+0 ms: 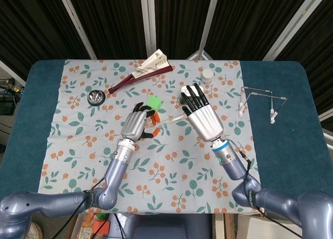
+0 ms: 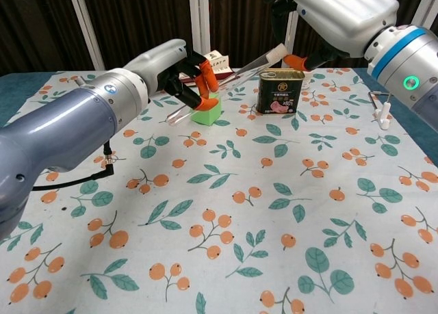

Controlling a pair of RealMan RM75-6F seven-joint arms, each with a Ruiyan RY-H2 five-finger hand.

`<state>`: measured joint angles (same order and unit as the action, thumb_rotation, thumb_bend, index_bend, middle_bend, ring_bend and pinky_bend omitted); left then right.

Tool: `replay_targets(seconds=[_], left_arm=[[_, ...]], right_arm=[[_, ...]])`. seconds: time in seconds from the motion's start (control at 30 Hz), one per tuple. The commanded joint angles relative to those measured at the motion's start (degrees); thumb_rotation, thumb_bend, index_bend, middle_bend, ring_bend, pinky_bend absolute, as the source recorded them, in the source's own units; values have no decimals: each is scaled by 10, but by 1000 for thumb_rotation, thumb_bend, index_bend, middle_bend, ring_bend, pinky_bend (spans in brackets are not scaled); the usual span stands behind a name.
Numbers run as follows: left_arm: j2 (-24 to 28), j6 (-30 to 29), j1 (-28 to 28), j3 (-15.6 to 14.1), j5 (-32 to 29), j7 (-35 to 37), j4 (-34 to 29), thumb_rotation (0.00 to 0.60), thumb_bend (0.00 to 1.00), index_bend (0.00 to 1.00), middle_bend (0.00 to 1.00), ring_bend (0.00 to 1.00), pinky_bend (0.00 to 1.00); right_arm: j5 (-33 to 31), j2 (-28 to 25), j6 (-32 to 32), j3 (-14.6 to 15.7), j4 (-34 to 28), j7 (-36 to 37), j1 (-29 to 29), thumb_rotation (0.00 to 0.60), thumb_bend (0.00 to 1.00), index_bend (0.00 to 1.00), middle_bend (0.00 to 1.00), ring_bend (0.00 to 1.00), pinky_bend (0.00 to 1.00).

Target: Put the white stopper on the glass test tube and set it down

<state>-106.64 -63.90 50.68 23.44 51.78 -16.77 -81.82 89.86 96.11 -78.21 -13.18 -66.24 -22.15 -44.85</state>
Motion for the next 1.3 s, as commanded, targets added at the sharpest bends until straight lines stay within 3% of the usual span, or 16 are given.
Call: replay_targets(seconds=[0.03,0.33,0.47,0.6,0.9,1.3], left_arm=[[-1,-2,-1,0,2,2,2,600,557,630,675,215,74],[-7,-7,-2,0,16,15,7,600,558,630,675,215,74],[-8,-9,-3,-2,24,21,11,600,557,630,675,215,74],[-8,-12,-5,-3,33,27,14,600,557,630,676,215,74],[-2,-15,-13,-6,46,39,14,600,557,630,676,215,75],[1,-21,-21,-9,70,56,18,600,557,631,682,222,85]], right_arm=[[0,-1,0,0,0,-2,1,600,381,477,222,19,18],[-6,-11,3,0,-10,-11,6,600,381,230,170,19,18],[-10,-14,6,-1,-14,-13,9,600,381,177,153,18,18],[-26,-18,12,-4,-24,-15,15,600,381,185,146,16,18],[-73,-27,37,-16,-70,-32,27,600,381,403,148,15,18],[-83,-34,44,-17,-77,-41,29,600,381,405,147,15,18]])
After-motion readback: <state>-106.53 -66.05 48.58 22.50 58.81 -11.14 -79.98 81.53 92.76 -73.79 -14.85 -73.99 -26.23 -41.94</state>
